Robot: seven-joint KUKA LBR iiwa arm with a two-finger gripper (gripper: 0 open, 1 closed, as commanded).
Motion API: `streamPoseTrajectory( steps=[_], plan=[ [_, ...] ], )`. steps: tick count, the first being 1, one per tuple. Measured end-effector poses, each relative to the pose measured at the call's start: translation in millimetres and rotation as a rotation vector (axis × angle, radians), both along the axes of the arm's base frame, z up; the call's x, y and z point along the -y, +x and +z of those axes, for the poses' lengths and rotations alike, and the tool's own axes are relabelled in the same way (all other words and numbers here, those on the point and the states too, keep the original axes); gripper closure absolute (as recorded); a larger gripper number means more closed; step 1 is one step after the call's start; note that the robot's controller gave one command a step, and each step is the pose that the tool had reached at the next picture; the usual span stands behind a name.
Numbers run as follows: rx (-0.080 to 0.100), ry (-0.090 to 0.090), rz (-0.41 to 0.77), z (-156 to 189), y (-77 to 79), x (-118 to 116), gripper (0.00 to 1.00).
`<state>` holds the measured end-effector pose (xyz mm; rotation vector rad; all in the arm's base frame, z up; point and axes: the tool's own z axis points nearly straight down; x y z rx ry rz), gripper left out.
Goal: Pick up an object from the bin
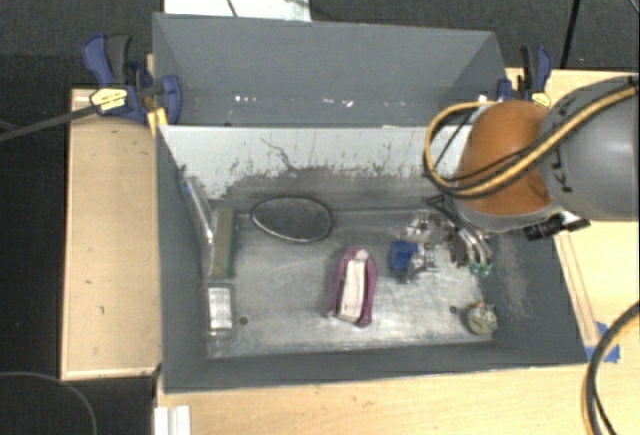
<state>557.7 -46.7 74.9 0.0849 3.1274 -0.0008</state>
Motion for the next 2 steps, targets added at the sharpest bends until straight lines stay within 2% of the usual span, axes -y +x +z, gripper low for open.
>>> streamPoseTrajectory(
  steps=[1,2],
  plan=[
    [-0.003,0.001,0.016,120,-5.9,-26,1.0],
    [-0.003,-0.006,0.38,262,-26.5,35,1.0]
  ],
)
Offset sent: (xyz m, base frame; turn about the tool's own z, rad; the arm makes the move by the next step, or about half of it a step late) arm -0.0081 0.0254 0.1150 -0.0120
